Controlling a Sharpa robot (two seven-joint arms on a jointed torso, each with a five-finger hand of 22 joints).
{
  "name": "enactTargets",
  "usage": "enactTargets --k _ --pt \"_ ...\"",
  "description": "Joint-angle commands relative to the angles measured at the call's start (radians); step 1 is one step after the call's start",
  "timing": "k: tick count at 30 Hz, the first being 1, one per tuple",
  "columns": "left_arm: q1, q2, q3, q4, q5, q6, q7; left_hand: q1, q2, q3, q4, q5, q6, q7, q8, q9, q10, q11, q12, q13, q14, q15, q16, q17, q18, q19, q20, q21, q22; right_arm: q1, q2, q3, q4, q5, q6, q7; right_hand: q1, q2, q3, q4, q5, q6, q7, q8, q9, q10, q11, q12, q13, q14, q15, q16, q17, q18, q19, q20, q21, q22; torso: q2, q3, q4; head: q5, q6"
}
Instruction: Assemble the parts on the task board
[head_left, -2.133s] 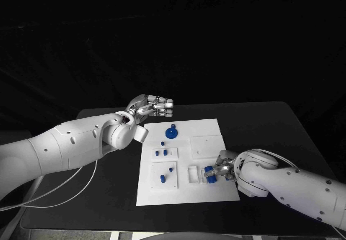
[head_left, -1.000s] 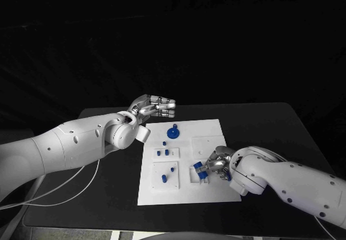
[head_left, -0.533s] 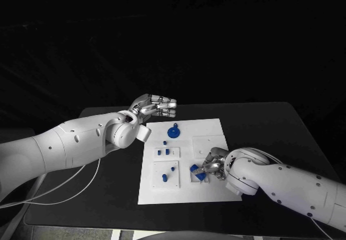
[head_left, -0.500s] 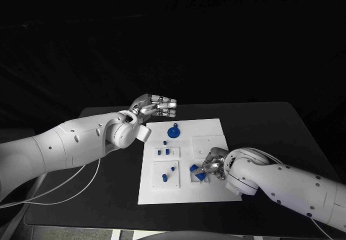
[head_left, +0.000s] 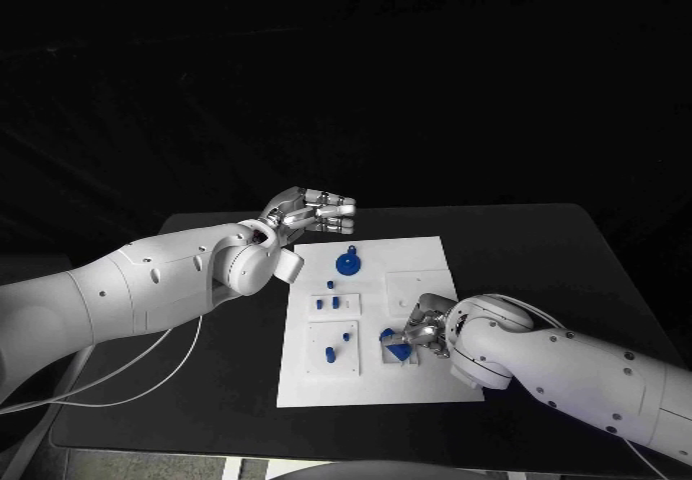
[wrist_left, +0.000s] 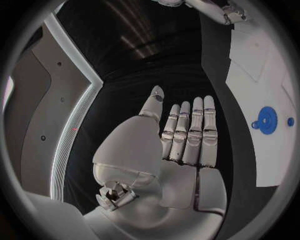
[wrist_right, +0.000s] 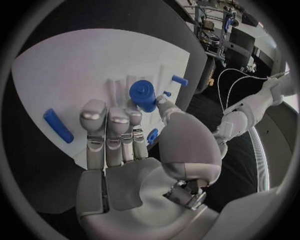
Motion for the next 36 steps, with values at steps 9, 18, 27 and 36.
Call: enactTargets --k 9,18,27,36 --pt "0.000 0.001 0.001 0.002 0.001 0.020 0.007 -0.011 0.002 0.002 0.008 0.006 -0.003 0.005 0.003 -0.001 -0.008 -0.001 -0.005 0.000 0.003 0.001 0.000 0.002 -0.004 0.010 0.000 0.006 -0.004 -0.004 0.001 -0.006 0.005 -0.049 0.036 -0.006 -0.044 -0.007 0.013 0.041 -0.029 0.017 0.001 -0.007 0.003 0.016 -0.002 0.006 0.006 0.003 -0.005 -0.001 0.006 -0.006 0.056 -0.008 0.007 0.100 0.000 0.0008 -0.0008 0.000 -0.001" --pt "0.000 0.000 0.001 0.002 0.001 0.020 0.005 -0.011 0.002 0.002 0.008 0.006 -0.003 0.005 0.003 -0.001 -0.008 -0.001 -0.005 0.000 0.003 0.001 0.000 0.002 -0.004 0.010 0.000 0.006 -0.004 -0.005 -0.009 -0.006 0.026 -0.061 0.034 -0.001 -0.065 -0.069 -0.022 0.168 -0.113 0.017 -0.001 -0.006 0.001 0.020 -0.004 0.001 0.006 0.003 -0.008 0.000 0.011 -0.009 0.057 -0.013 0.013 0.101 0.000 0.0010 -0.0004 0.003 -0.003" --pt "0.000 -0.001 0.001 0.002 0.001 0.019 0.004 -0.011 0.002 0.002 0.009 0.005 -0.003 0.006 0.004 -0.001 -0.011 0.000 -0.005 0.000 0.003 0.002 -0.001 0.001 -0.004 0.010 0.000 0.007 -0.006 -0.005 -0.034 -0.006 0.049 -0.082 0.036 -0.001 -0.082 -0.046 -0.118 0.172 -0.114 0.016 -0.001 -0.005 -0.003 0.023 -0.004 -0.003 0.011 0.005 -0.008 -0.001 0.018 -0.010 0.057 -0.014 0.015 0.102 0.000 0.0008 -0.0012 0.004 -0.004" --pt "0.000 -0.003 0.000 0.002 0.001 0.017 -0.001 -0.011 0.002 0.002 0.010 0.005 -0.003 0.007 0.004 -0.001 -0.013 0.000 -0.005 0.000 0.003 0.002 0.000 0.002 -0.004 0.010 0.000 0.007 -0.008 -0.005 -0.067 -0.003 0.077 -0.076 0.062 0.000 -0.077 -0.022 -0.105 0.169 -0.111 0.017 -0.001 -0.006 0.000 0.023 -0.003 0.000 0.013 0.005 -0.007 0.001 0.019 -0.009 0.057 -0.011 0.018 0.102 0.000 0.0009 -0.0015 0.005 -0.002"
